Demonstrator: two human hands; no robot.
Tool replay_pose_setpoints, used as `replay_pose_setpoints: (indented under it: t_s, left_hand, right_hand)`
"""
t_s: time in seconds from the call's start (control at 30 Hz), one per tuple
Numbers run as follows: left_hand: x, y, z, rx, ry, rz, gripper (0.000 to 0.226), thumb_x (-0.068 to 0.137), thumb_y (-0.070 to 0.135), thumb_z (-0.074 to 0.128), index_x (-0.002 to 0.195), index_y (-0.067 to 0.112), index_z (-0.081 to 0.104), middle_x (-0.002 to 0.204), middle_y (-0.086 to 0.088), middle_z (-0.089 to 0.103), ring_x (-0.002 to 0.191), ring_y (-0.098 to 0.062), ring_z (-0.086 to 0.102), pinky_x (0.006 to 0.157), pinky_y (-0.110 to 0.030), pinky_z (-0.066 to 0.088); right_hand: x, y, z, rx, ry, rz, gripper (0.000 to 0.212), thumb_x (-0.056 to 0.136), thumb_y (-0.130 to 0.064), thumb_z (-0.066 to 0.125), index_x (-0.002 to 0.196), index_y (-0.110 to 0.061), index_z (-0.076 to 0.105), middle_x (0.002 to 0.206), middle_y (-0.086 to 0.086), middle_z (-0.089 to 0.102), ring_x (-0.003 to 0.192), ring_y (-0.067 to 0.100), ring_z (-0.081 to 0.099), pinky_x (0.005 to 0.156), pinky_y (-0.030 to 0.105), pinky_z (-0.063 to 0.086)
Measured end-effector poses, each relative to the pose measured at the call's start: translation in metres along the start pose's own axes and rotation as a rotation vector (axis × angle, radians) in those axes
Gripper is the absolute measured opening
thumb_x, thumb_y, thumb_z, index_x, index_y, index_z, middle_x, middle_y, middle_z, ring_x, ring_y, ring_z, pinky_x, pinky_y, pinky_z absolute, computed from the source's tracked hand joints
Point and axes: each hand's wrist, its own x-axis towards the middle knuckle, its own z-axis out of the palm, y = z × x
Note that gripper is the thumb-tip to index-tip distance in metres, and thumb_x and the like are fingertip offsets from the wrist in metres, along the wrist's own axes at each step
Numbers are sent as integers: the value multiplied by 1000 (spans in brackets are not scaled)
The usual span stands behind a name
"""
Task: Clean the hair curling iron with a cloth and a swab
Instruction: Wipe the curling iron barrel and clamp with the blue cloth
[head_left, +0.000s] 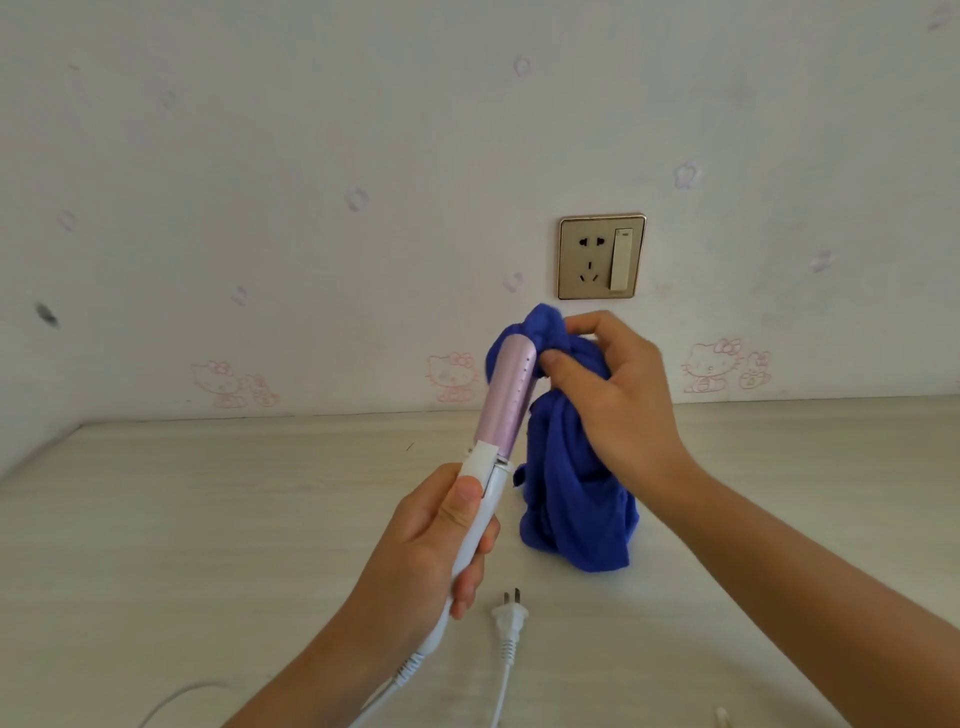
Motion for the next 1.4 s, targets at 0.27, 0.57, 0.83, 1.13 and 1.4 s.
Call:
replay_pose_setpoints:
  t_s: [0.27,0.57,0.83,1.13,1.4]
  left_hand:
    - [4,3,-10,-49,119,-60,56,96,63,52,107,9,59,70,-7,56,38,-12,38,38,-23,35]
    - [3,5,1,-64,69,-67,54,91,53,46,105,1,56,70,-9,56,38,-14,38,38,-24,33]
    - [2,3,-5,-127,109,-121,56,87,54,47,95,0,54,63,-7,55,35,-13,38,36,-23,35]
    - [4,7,1,-121,92,-84,60,88,53,46,98,-6,51,56,-4,54,34,-13,38,36,-22,34]
    - [3,11,-3,-119,83,-88,55,89,53,48,102,0,55,67,-9,55,36,-13,38,38,-22,33]
  right_hand:
    - [-22,7,21,-34,-329,-29,10,91,-6,74,97,-11,69,82,0,71,73,19,66,69,24,54]
    - [-11,-1,8,14,-151,4,7,92,-10,73,94,-14,67,80,9,70,72,28,64,70,40,55]
    - [-23,4,21,-45,-330,5,11,89,-7,75,88,-15,67,74,-7,66,67,5,58,66,19,48]
    - [-18,-4,15,13,-215,28,9,88,-8,75,88,-11,67,74,7,66,63,16,57,64,31,51]
    - [-16,-3,17,-27,-170,-12,8,91,-9,73,93,-16,70,79,-3,70,70,10,62,68,20,51]
